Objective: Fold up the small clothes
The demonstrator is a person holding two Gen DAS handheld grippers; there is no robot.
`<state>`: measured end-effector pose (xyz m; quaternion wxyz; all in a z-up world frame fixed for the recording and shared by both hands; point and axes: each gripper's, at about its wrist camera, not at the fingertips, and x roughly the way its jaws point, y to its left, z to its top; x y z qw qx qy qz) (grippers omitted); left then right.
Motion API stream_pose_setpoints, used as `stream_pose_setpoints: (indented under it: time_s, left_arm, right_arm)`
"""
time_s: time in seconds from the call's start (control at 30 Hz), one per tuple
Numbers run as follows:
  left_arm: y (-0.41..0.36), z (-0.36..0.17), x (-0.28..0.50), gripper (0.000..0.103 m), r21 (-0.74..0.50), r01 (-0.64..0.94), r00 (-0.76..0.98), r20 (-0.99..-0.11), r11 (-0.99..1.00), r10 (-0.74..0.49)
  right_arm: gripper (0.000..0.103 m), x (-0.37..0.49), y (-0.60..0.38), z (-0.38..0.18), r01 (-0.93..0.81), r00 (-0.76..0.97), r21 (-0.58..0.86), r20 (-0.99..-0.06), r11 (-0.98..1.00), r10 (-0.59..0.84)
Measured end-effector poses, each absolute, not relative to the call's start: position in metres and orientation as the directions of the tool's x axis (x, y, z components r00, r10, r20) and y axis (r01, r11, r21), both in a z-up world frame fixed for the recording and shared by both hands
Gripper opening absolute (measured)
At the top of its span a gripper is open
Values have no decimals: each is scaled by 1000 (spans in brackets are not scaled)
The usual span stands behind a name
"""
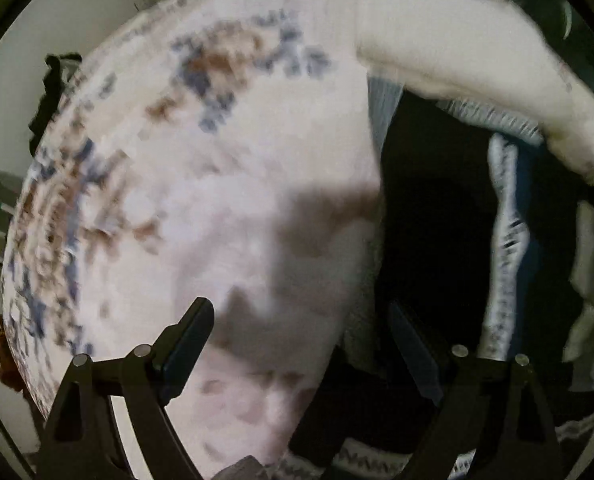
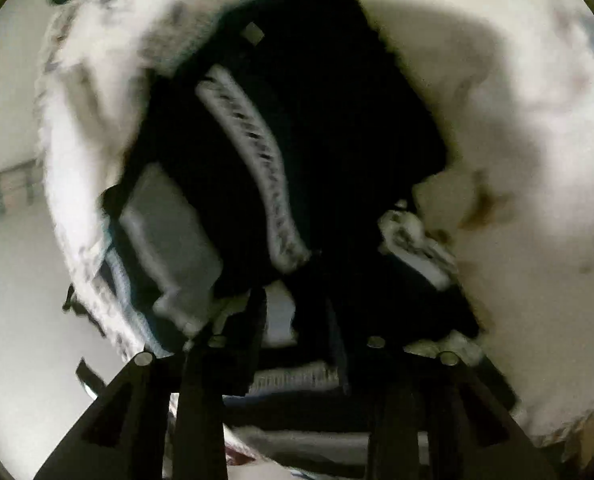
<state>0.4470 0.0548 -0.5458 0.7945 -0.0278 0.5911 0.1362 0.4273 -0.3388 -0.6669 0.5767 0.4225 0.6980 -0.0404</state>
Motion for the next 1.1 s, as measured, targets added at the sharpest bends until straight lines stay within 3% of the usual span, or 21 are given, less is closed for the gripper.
stream_pose_setpoints:
  time_s: [0.03,0.07,0.1,0.23,0.4,0.43,0.47,0.5,0.53,0.73,0.97,1.03,1.1]
  left_arm:
    - [55,-534,441,91,112,-251,301,-935,961,188]
    - [56,-524,434,95,110,-254,330,-924,961,193]
    - [57,-514,426,103,107,-261,357,-913,959,199]
    - [55,-501,401,103,113,-302,373,-900,947,227]
    - [37,-505,355,103,166,-353,309,-908,921,282]
    - [33,-507,345,103,182,-361,293,-909,915,297]
    - [23,-508,329,103,211,-378,263,-909,901,323]
    - [16,-508,317,103,225,-390,245,-909,893,336]
    - [10,-509,306,103,237,-402,226,-910,884,347]
    - [-47,-524,242,103,249,-454,115,-936,855,334]
    - [-105,-530,224,103,232,-358,108,-952,905,286]
    - [-133,-529,215,103,223,-284,108,-959,932,262]
    - [-173,-528,199,103,187,-185,107,-972,965,209]
  right_arm:
    - [62,425,-345,-652,624,42,446,-839,641,543]
    - [69,426,-355,-637,616,62,454,-842,643,536]
    - [69,429,-369,-624,608,81,453,-852,652,517]
    - [69,467,-419,-619,582,97,419,-886,697,452]
    - [69,544,-472,-691,571,76,472,-845,671,529]
    - [67,557,-470,-712,575,55,496,-817,651,573]
    - [48,560,-474,-727,578,40,519,-789,631,612]
    - [21,563,-472,-738,573,24,534,-769,622,638]
    - [8,564,-467,-742,556,-2,528,-772,642,636]
    - [6,600,-473,-697,359,70,427,-899,830,432]
    - [9,621,-461,-722,232,-12,345,-934,910,357]
    - [21,622,-470,-721,250,-55,390,-908,886,415]
    - [41,614,-488,-711,249,-94,427,-882,869,461]
